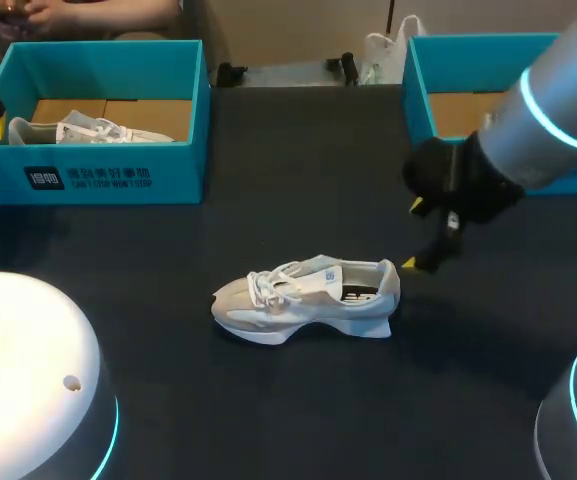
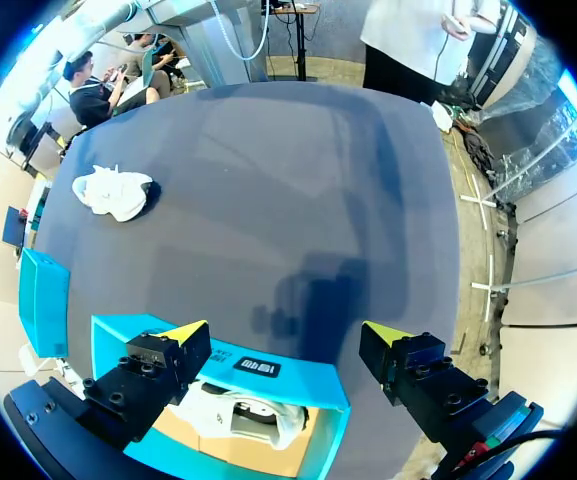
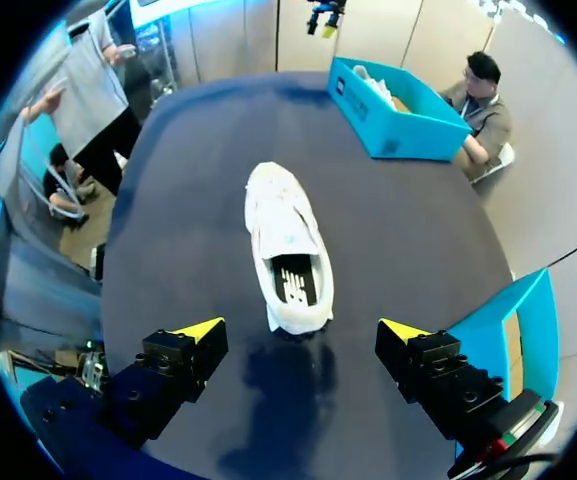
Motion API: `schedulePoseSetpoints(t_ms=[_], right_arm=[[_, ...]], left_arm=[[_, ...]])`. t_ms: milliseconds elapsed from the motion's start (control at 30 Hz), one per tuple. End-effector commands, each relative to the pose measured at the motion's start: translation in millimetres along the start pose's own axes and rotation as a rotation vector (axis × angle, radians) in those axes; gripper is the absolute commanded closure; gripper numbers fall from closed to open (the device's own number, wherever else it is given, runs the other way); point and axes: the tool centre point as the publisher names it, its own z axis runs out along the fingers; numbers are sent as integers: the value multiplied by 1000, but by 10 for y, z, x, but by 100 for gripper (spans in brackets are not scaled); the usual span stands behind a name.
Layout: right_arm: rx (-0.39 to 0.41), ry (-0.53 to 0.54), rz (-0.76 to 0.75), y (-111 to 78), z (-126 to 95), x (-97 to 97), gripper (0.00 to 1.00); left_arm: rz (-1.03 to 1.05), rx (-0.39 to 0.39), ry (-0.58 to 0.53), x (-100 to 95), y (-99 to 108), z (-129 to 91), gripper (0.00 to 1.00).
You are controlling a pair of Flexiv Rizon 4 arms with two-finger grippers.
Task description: Take the shoe out of the shoebox, open the shoe tongue, remove and reinsert the insole, then place the shoe into the shoebox
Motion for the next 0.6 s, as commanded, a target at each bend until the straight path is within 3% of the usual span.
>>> schedulePoseSetpoints(t_ms=[33, 133, 233, 600], right_arm=[[-241, 22, -32, -270, 9, -11, 0], [-307, 47, -60, -342, 16, -9, 0], [-323, 73, -110, -384, 39, 12, 0], [-444, 95, -70, -762, 258, -13, 0]], left_arm=[[-1, -2, 3, -1, -7, -5, 0], [-1, -2, 3, -1, -7, -5, 0], [-1, -2, 3, -1, -7, -5, 0], [-1, -2, 3, -1, -7, -5, 0]])
